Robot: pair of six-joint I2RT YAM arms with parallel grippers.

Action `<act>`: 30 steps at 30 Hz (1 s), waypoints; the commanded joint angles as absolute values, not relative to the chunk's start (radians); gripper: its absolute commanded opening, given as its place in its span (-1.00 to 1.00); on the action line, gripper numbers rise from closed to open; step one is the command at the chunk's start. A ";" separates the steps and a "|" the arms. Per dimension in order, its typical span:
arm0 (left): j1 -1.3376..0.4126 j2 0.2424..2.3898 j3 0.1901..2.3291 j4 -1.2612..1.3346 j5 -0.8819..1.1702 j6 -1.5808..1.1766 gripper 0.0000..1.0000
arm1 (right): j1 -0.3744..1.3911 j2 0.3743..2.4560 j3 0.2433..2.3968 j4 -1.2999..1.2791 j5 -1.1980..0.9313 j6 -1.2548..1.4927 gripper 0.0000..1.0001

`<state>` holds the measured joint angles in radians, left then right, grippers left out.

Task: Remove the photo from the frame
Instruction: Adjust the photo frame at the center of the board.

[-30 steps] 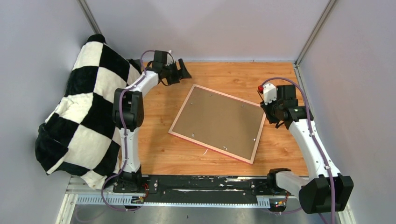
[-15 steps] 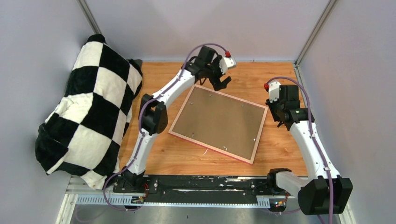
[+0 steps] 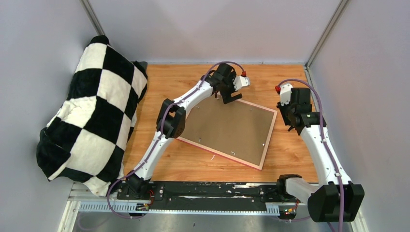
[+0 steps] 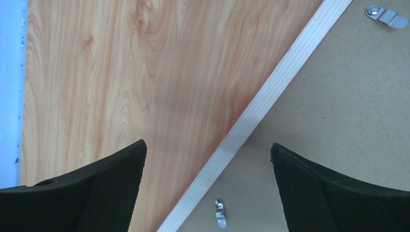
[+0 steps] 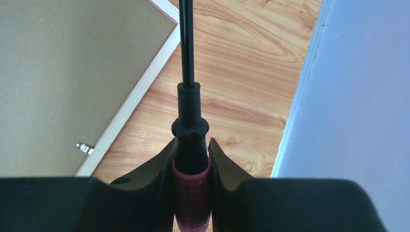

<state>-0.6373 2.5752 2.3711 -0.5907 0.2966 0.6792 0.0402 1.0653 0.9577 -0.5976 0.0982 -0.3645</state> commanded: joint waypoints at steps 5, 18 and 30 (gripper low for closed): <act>-0.670 2.642 2.411 -0.532 0.170 0.667 0.84 | 0.021 1.075 0.939 -0.587 0.104 -0.359 -0.99; -0.670 2.689 2.435 -0.538 0.046 0.609 -0.05 | 0.017 1.079 0.939 -0.588 0.103 -0.357 -0.99; -0.546 2.668 2.435 -0.609 0.002 0.357 -0.10 | 0.016 1.080 0.940 -0.587 0.096 -0.354 -0.99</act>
<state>-0.6327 2.6419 2.4260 -0.5426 0.0631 0.4728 0.0315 1.0771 0.9539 -0.5945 0.0978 -0.3637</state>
